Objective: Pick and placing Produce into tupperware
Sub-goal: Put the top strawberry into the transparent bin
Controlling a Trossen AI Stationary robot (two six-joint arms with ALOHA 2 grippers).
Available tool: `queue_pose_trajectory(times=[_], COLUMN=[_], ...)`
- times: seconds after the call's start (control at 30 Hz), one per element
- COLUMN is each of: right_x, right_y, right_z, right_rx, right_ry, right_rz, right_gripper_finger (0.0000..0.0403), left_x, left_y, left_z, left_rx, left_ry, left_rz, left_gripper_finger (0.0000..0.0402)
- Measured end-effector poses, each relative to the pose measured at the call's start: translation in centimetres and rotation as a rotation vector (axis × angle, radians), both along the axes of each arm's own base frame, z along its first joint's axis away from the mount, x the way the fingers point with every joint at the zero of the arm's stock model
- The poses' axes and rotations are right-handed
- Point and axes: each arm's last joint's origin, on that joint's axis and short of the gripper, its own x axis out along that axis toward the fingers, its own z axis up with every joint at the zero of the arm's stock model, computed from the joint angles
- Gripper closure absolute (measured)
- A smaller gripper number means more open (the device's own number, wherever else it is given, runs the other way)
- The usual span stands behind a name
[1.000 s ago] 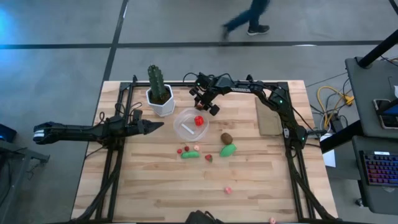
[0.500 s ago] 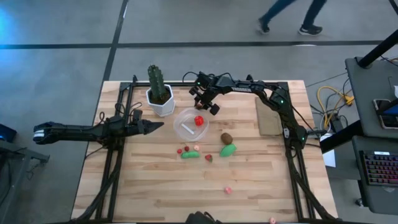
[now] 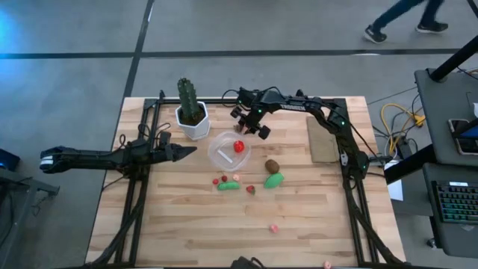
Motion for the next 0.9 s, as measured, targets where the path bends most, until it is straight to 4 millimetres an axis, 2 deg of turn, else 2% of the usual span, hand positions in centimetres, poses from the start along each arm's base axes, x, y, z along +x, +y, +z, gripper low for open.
queue_pose_trajectory(times=[0.23,0.43,0.67,0.8,0.9], right_x=[-0.5,-0.6,-0.4,-0.2,-0.1], right_y=[-1.1,-1.4,-1.4,-1.5,-1.6], right_z=[0.9,0.9,1.0,1.1,0.6], right_rx=[-0.098,-0.109,-0.051,-0.047,-0.018], right_ry=[-0.022,-0.027,-0.043,-0.065,-0.041], right_rz=[0.024,0.041,-0.048,-0.063,-0.157], right_gripper_finger=[0.0319,0.0271,0.0214,0.0201,0.02], left_x=[0.0,0.0,0.0,0.0,0.0], left_y=[0.0,0.0,0.0,0.0,0.0], left_z=[0.0,0.0,0.0,0.0,0.0], left_rx=[-0.001,-0.001,-0.001,-0.002,-0.003], left_ry=[-0.002,-0.001,-0.001,-0.001,-0.001], left_rz=[0.0,0.0,0.0,0.0,0.0], left_gripper_finger=[0.0118,0.0118,0.0118,0.0118,0.0118])
